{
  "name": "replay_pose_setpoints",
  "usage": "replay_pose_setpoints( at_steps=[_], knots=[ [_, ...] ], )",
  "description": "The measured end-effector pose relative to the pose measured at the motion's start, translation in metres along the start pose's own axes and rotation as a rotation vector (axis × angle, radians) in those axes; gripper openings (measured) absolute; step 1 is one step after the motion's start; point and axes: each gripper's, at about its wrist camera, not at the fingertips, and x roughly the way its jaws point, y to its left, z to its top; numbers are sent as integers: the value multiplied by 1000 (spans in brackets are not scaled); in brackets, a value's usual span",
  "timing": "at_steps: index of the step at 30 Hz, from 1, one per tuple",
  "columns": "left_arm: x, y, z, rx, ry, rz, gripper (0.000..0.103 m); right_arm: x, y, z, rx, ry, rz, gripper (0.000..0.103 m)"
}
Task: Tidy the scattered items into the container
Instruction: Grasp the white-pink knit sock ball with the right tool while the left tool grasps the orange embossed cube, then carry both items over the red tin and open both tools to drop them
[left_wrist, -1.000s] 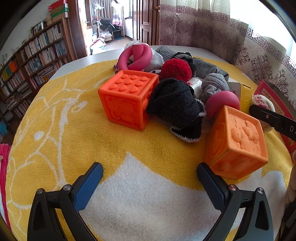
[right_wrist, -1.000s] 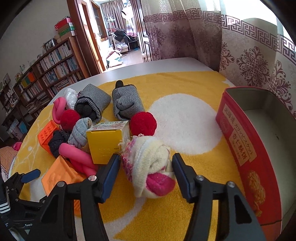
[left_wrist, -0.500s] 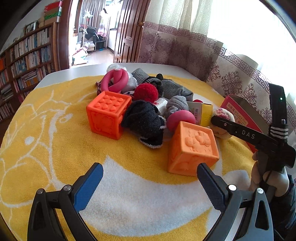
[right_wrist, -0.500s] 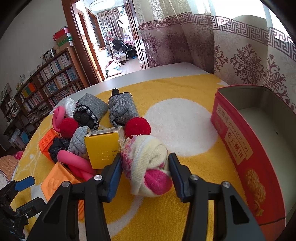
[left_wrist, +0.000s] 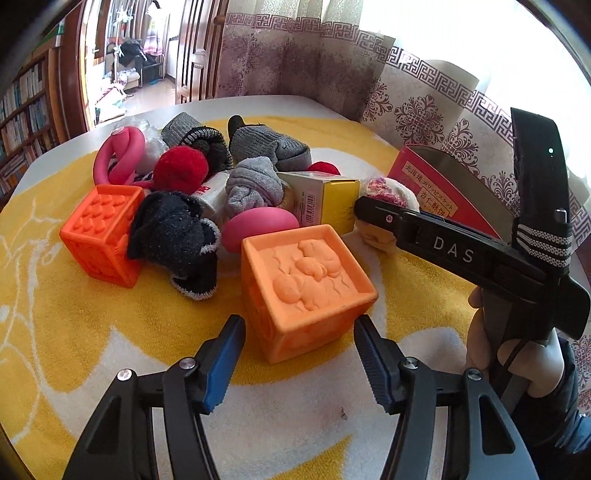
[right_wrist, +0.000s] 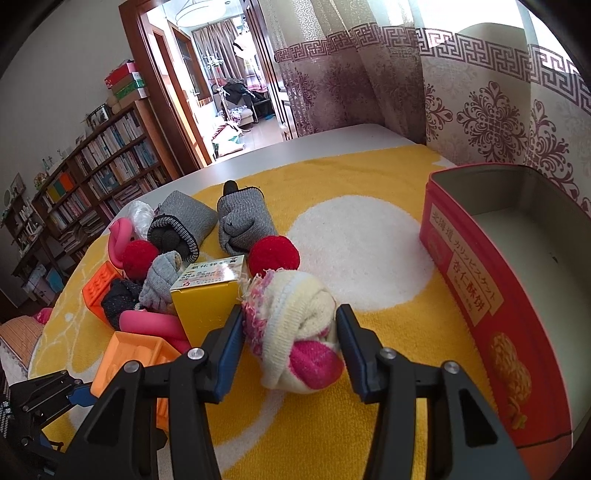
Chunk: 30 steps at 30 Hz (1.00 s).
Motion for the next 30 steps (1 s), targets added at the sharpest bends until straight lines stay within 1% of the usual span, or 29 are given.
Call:
replay_pose_setpoints(
  at_steps=[2,5,8,10,14,17,22,30],
  knots=[
    [-1,-1,0,-25,1,-23,63,0,0,0,1,0,1,53],
    [-2,-2,2,-67,-1,-14,64,0,-1,0,3,0,2,53],
    [3,-5,5,-69,-8,45,64,-1,-2,1,9,-4,2,53],
    [9,-6,7,-79,-1,62,64,-2,-1,1,9,-6,3,53],
    [14,-7,9,-60,-49,116,64,-2,-2,1,8,-10,3,53],
    [13,-3,7,-69,-66,100,60,-3,-1,1,4,-13,2,52],
    [4,-1,4,-75,-89,86,59,-5,0,1,-1,-27,1,51],
    [-19,-4,4,-63,-154,81,58,-18,4,3,-13,-69,6,51]
  ],
)
